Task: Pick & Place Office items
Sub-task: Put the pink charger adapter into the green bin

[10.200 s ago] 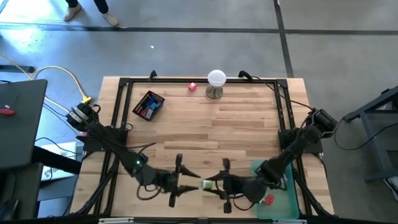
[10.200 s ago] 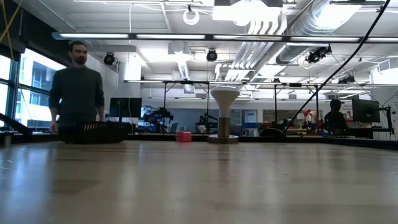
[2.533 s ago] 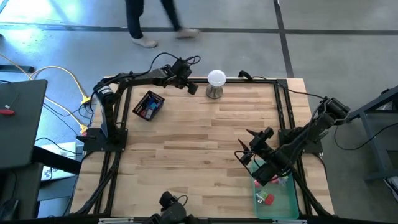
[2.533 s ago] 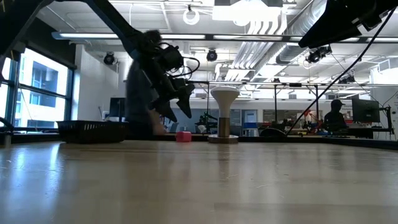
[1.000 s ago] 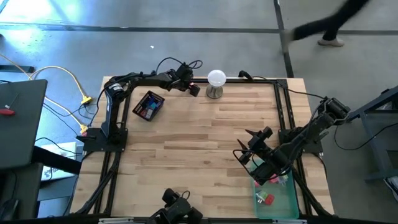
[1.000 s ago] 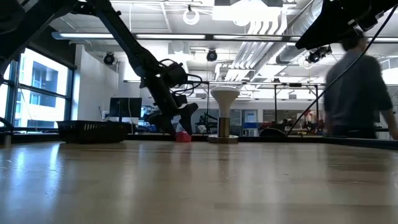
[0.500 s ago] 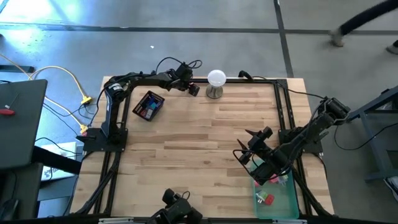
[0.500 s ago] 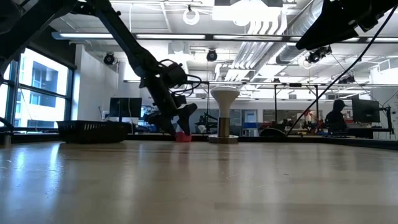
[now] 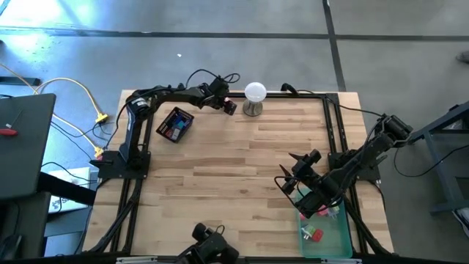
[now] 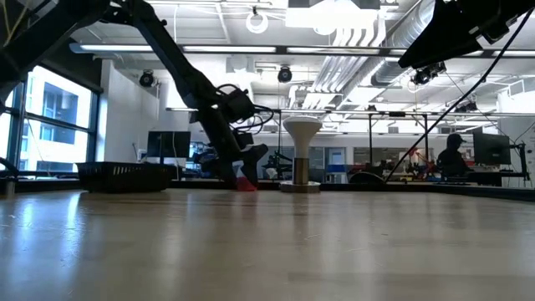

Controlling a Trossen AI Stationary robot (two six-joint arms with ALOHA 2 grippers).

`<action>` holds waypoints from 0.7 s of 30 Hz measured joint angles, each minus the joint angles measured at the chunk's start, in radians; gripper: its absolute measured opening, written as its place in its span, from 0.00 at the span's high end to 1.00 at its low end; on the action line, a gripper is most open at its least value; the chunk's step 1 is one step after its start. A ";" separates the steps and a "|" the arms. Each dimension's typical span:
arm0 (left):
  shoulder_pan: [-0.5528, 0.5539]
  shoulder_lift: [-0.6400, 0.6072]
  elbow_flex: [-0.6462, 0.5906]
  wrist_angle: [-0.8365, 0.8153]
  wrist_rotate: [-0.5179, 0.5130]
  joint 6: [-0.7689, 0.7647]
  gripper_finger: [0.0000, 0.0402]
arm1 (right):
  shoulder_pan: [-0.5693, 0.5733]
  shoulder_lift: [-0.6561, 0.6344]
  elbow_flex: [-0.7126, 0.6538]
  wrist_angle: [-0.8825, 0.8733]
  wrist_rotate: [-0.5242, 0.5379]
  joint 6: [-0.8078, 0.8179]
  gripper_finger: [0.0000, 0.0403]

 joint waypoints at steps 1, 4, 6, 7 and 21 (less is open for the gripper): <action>0.000 0.001 0.000 0.004 -0.003 0.000 0.34 | 0.000 0.000 0.000 0.000 0.000 0.000 0.39; 0.001 0.003 0.000 0.016 -0.004 -0.001 0.35 | 0.000 0.000 0.000 0.000 -0.001 0.000 0.39; 0.001 0.003 -0.001 0.016 -0.004 0.000 0.36 | 0.000 0.000 0.000 0.000 0.000 -0.005 0.39; 0.001 0.003 -0.001 0.016 -0.004 0.000 0.37 | 0.000 0.000 0.000 0.000 0.001 -0.010 0.39; -0.001 -0.007 -0.002 -0.021 0.007 0.035 0.64 | 0.000 0.000 0.000 0.008 0.002 -0.019 0.39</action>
